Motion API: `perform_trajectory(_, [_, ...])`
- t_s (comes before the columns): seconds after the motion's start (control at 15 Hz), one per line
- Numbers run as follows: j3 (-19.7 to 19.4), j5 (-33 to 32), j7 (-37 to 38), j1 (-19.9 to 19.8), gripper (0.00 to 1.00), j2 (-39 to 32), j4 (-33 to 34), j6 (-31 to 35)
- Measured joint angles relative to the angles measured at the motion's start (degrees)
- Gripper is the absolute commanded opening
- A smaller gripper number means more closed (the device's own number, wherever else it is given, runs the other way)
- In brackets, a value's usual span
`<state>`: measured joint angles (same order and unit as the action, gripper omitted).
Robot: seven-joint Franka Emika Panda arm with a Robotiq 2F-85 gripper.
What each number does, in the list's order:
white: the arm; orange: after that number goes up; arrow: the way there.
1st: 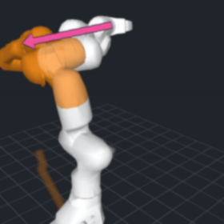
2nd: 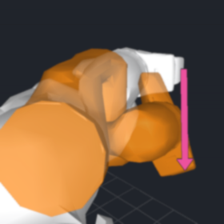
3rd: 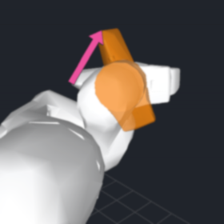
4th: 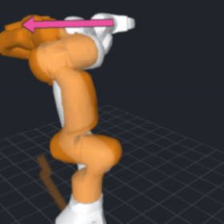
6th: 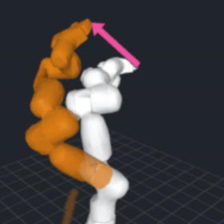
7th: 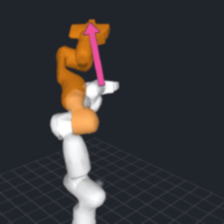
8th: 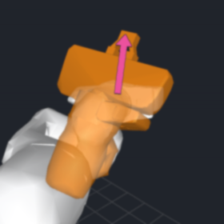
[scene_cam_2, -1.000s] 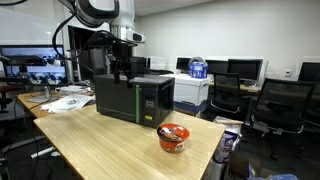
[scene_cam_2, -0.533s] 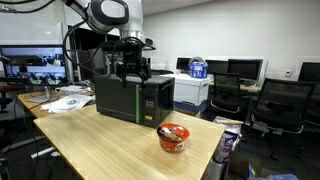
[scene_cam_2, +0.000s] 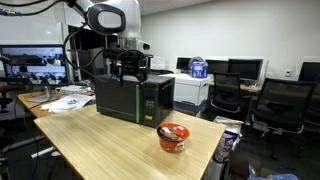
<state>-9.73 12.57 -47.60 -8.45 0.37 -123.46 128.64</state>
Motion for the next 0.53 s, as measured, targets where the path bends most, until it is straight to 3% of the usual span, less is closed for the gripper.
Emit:
perform_trajectory(0.13, [0.2, 3.1, 0.0, 0.0, 1.0, 0.0, -1.2, 2.4])
perform_trajectory(0.53, [0.9, 13.8, 0.1, 0.5, 1.0, 0.0, -9.2, 20.0])
